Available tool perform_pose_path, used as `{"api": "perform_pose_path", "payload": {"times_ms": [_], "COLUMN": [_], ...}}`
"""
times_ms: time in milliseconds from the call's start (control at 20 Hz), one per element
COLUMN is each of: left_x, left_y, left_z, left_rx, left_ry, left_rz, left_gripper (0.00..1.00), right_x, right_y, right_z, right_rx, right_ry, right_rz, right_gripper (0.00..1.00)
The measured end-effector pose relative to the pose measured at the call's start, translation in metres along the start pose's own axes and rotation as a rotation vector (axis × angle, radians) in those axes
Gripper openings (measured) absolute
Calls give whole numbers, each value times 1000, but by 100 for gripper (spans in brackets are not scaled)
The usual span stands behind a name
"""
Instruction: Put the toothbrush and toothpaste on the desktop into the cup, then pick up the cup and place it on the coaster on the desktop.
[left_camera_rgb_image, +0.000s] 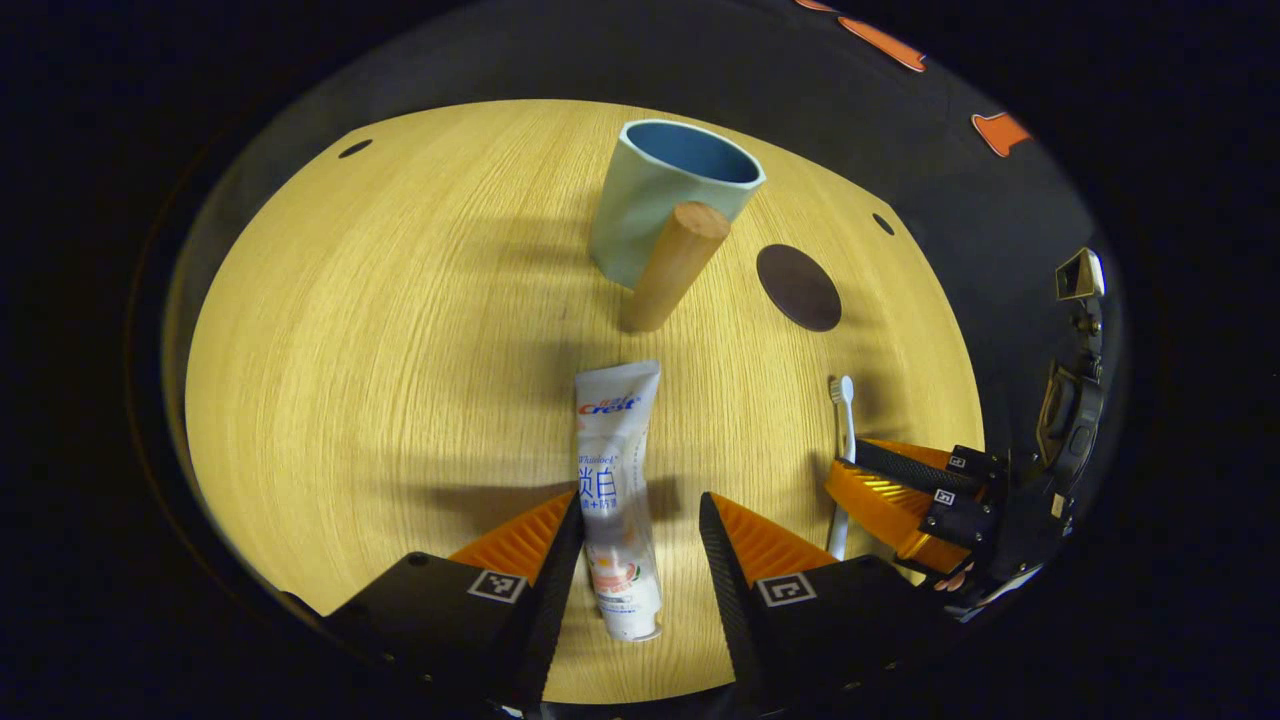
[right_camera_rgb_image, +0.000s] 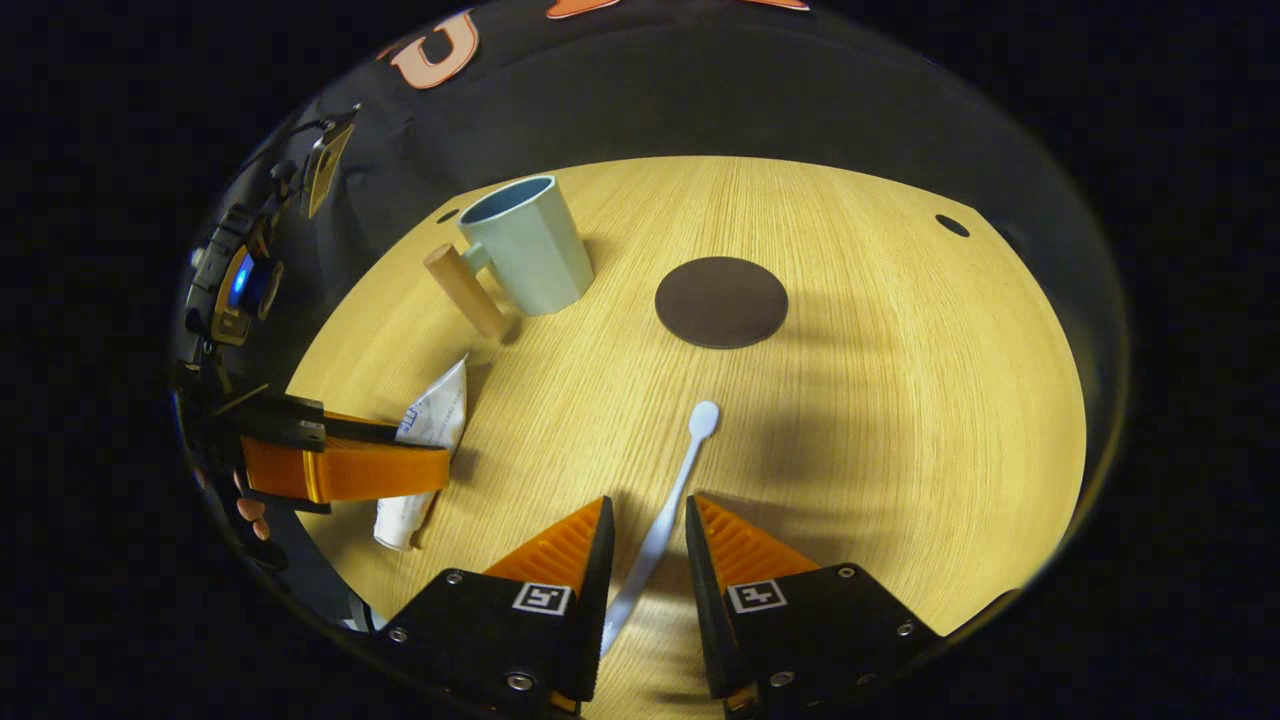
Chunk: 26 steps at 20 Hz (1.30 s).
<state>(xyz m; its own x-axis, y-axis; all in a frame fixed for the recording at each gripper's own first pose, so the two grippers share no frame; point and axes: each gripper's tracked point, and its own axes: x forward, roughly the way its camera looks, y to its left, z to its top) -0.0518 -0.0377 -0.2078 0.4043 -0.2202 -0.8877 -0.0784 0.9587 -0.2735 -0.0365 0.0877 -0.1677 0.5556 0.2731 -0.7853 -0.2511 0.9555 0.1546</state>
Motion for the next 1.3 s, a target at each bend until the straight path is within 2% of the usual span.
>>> {"api": "perform_pose_path", "payload": {"times_ms": [100, 150, 200, 250, 350, 400, 450, 500, 550, 650, 700, 900, 1150, 1300], "left_x": [3, 1, 0, 0, 1, 1, 0, 2, -3, 3, 2, 10, 19, 11], "left_y": [2, 2, 1, 2, 6, 3, -1, -4, -3, -8, -10, -9, -12, -9], "left_z": [-1, -1, -3, -6, -4, -8, -5, -5, -5, -10, -4, -2, 0, 10], "left_rx": [-7, -14, -5, 17, 62, 57, 57, 43, 50, 27, 30, 55, 48, 72], "left_ry": [3, 11, 12, 18, -10, -5, -18, -12, -29, -41, -45, -114, -230, -321], "left_rz": [26, 26, 23, 26, 54, 43, 23, 0, -7, -40, -53, -70, -97, -121], "left_gripper": [67, 52, 46, 45, 44, 44, 36, 33, 25, 25, 18, 18, 18, 18], "right_x": [-2, -2, -2, -1, 2, 0, 1, 0, 0, 0, -1, -10, -49, -55], "right_y": [1, -1, -1, -1, -4, -3, -3, -2, -2, -2, -3, -2, -10, -12], "right_z": [0, -1, 0, 0, 1, 3, 4, 5, 4, 6, 7, 18, 39, 43], "right_rx": [-7, -17, -22, -30, -7, 12, 30, 50, 73, 107, 122, 143, 83, 78], "right_ry": [-2, -6, -14, -26, -43, -49, -61, -72, -82, -106, -120, -195, -338, -388], "right_rz": [-8, -18, -25, -35, -42, -30, -14, 8, 22, 43, 47, 68, 76, 85], "right_gripper": [42, 42, 36, 29, 21, 13, 11, 10, 10, 8, 8, 8, 7, 5]}}
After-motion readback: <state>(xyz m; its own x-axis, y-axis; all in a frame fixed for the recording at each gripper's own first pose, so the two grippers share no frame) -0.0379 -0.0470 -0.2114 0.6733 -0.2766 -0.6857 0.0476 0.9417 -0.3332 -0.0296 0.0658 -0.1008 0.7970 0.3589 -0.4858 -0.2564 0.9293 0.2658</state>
